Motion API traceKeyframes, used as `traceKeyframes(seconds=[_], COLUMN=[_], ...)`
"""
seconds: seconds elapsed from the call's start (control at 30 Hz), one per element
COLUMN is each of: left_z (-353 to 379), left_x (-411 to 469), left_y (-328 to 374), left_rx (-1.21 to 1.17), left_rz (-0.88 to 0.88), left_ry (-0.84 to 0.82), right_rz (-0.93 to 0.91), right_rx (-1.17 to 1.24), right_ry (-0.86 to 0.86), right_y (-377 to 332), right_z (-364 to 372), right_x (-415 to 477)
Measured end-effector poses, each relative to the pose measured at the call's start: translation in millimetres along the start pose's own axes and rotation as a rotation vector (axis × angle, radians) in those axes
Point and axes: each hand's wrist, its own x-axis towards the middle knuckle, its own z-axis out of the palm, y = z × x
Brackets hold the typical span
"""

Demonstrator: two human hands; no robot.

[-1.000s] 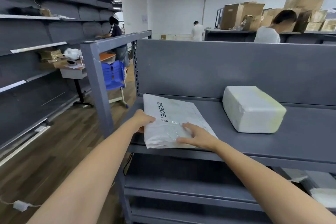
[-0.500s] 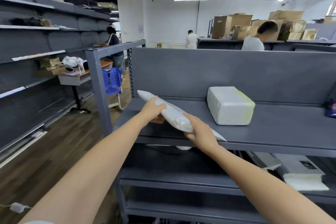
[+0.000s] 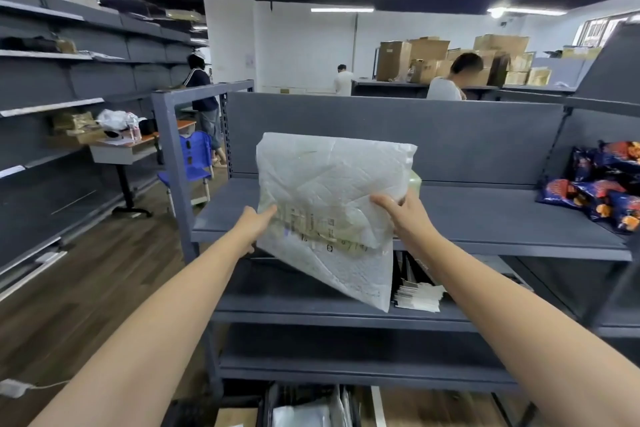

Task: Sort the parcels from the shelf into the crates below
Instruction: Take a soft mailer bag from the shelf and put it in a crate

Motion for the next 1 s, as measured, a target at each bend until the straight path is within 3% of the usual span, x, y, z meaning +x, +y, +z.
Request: traceKeyframes(seconds=[0.2,0.43,0.47,0.53,0.6,0.67,0.7,0.8,1.0], left_z=[4,-5,-4,1,9,18,21,29,41], left_x=[-29,-41,-39,-35,-36,-33,-31,-20,0], left_y=[-39,-66,-68,-69,-65,-62,-62,-64,-84], left_rx=[-0.048,-0.124,-0.111,0.0,0.176,0.337,0.39,0.453,0.367], left_rz=[0.061,0.025,0.045,0.108,0.223,0.307,0.324,0.338,0.296], left_ry=[0.029,-0.143,-0.147,-0.148,-0.173,-0.236,-0.281,-0.403,-0.377], right_rz=[0.183,0.43,0.427,0.381,0.289,0.169,0.142,0.207,0.297], right_rx=[0.131,0.089,0.004,-0.407,-0.868,-1.089,-1.065,-0.628,-0.279], right_ry=[0.025,0.033,0.042,0.052,-0.016,-0.139,-0.242,-0.485,-0.325], right_y=[23,65,70,84,93,99,98,105,144], right_z=[-36,-54,-52,-53,-50,-42,-37,-25,-20], right_x=[-34,-54,-56,-53,-52,-49,-49,-52,-61])
